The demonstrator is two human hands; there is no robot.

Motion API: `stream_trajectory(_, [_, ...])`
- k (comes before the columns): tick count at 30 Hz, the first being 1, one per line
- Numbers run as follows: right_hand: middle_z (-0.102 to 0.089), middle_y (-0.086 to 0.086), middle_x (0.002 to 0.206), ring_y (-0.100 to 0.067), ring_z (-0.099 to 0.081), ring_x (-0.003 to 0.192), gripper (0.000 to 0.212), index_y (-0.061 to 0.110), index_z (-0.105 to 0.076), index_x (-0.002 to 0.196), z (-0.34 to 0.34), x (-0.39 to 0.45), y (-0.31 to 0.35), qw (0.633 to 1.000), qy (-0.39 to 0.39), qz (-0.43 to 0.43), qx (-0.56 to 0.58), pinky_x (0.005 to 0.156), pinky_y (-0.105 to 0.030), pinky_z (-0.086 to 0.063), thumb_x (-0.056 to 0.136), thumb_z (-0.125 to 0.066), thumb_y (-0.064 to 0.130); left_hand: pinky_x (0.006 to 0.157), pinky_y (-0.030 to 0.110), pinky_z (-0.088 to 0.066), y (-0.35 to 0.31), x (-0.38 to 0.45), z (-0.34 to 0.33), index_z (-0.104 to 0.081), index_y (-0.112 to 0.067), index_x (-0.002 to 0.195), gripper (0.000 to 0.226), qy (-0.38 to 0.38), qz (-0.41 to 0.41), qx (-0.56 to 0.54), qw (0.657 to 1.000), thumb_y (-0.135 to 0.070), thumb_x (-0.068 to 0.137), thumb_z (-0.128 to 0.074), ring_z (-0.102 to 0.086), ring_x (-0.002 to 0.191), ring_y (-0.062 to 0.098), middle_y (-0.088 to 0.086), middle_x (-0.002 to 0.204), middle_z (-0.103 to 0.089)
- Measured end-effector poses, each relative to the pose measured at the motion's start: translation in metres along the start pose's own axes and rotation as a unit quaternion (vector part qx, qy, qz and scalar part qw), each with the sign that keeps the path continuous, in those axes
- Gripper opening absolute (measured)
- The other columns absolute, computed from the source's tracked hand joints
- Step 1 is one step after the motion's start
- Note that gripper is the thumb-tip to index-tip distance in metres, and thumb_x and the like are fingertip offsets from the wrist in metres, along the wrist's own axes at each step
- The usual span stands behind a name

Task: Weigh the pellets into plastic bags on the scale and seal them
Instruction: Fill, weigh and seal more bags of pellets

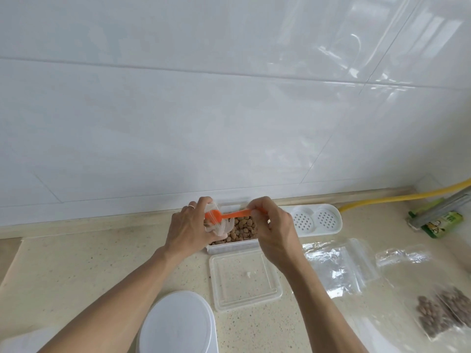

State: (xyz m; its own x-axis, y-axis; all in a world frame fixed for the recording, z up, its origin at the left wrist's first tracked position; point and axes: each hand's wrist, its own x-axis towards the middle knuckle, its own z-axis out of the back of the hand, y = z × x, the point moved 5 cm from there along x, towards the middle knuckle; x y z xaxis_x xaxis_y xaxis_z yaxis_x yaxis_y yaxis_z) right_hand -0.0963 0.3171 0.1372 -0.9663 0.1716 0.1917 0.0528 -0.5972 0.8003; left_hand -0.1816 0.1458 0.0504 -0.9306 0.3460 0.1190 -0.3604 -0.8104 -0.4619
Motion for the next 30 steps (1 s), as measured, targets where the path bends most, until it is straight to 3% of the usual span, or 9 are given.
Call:
stream_trajectory(6, [-0.060,-0.001,0.064,-0.011,-0.044,0.050,0.013,0.017,-0.063,0.094,0.013,0.008,0.008,0.997,-0.048,0.039,-0.033,0.047,-0.019,-0.030,0.097,-0.054,0.008,0.080,0.035,-0.044,0.008,-0.001,-0.001,-0.035,-0.027,0.128,0.091,0.007,0.032,-0.013,0.999,-0.068,0.059,-0.078,-0.059,0.097,0.021,0.002,0.108,-0.059])
stream_trajectory(10, [-0.063,-0.007,0.067,-0.024,-0.049,0.050,0.015,0.015,-0.064,0.094,0.021,0.011,-0.011,0.987,-0.143,-0.044,0.053,0.048,-0.035,-0.039,0.098,-0.053,0.007,0.080,0.035,-0.045,0.015,-0.003,0.002,-0.036,-0.027,0.129,0.092,-0.004,0.041,-0.007,0.999,-0.068,0.058,-0.077,-0.059,0.095,0.020,0.001,0.105,-0.060])
stream_trajectory(12, [-0.062,0.001,0.067,-0.018,-0.046,0.049,0.016,0.015,-0.064,0.095,0.018,0.011,-0.033,0.982,-0.167,-0.091,0.016,0.048,-0.034,-0.037,0.098,-0.051,0.008,0.079,0.036,-0.046,0.020,-0.005,0.004,-0.036,-0.027,0.127,0.091,-0.011,0.038,0.004,0.999,-0.068,0.057,-0.078,-0.060,0.094,0.022,0.001,0.103,-0.060])
stream_trajectory(16, [-0.059,0.006,0.064,-0.013,-0.047,0.050,0.019,0.012,-0.064,0.098,-0.003,0.004,-0.076,0.977,-0.127,-0.137,-0.107,0.049,-0.030,-0.034,0.100,-0.045,0.011,0.077,0.038,-0.047,0.026,-0.007,0.008,-0.037,-0.025,0.126,0.090,-0.017,0.023,0.049,0.998,-0.066,0.057,-0.079,-0.061,0.089,0.024,0.003,0.099,-0.060])
stream_trajectory(19, [-0.060,0.004,0.062,-0.011,-0.047,0.046,0.019,0.014,-0.064,0.099,-0.030,-0.005,-0.087,0.980,-0.065,-0.134,-0.134,0.045,-0.025,-0.032,0.101,-0.045,0.012,0.075,0.038,-0.045,0.028,-0.009,0.012,-0.040,-0.022,0.127,0.087,-0.017,0.016,0.072,0.997,-0.056,0.059,-0.082,-0.061,0.087,0.026,0.004,0.097,-0.059])
stream_trajectory(21, [-0.062,0.001,0.063,-0.014,-0.050,0.047,0.018,0.016,-0.063,0.098,-0.046,-0.010,-0.085,0.984,-0.038,-0.139,-0.109,0.045,-0.030,-0.038,0.101,-0.045,0.013,0.075,0.038,-0.043,0.028,-0.010,0.014,-0.041,-0.019,0.129,0.083,-0.010,0.014,0.081,0.997,-0.047,0.062,-0.081,-0.060,0.087,0.026,0.005,0.097,-0.057])
stream_trajectory(24, [-0.064,-0.002,0.070,-0.023,-0.062,0.056,0.018,0.017,-0.061,0.097,-0.054,-0.012,-0.085,0.978,-0.040,-0.203,-0.017,0.055,-0.041,-0.052,0.101,-0.044,0.012,0.076,0.038,-0.043,0.028,-0.011,0.014,-0.040,-0.019,0.129,0.083,-0.008,0.011,0.098,0.995,-0.041,0.062,-0.082,-0.060,0.087,0.025,0.004,0.097,-0.057])
stream_trajectory(27, [-0.066,-0.007,0.078,-0.017,-0.062,0.054,0.018,0.015,-0.062,0.104,-0.048,-0.017,-0.097,0.943,-0.089,-0.311,0.084,0.056,-0.036,-0.055,0.102,-0.044,0.011,0.077,0.037,-0.044,0.027,-0.011,0.013,-0.040,-0.020,0.130,0.085,-0.006,0.004,0.107,0.994,-0.043,0.061,-0.084,-0.060,0.088,0.024,0.004,0.097,-0.058])
stream_trajectory(30, [-0.066,-0.010,0.082,-0.016,-0.058,0.051,0.018,0.012,-0.062,0.105,-0.038,-0.023,-0.104,0.906,-0.137,-0.362,0.170,0.053,-0.031,-0.053,0.102,-0.044,0.008,0.078,0.037,-0.044,0.025,-0.009,0.013,-0.039,-0.021,0.129,0.087,-0.013,-0.006,0.123,0.992,-0.048,0.060,-0.084,-0.060,0.088,0.023,0.004,0.099,-0.060])
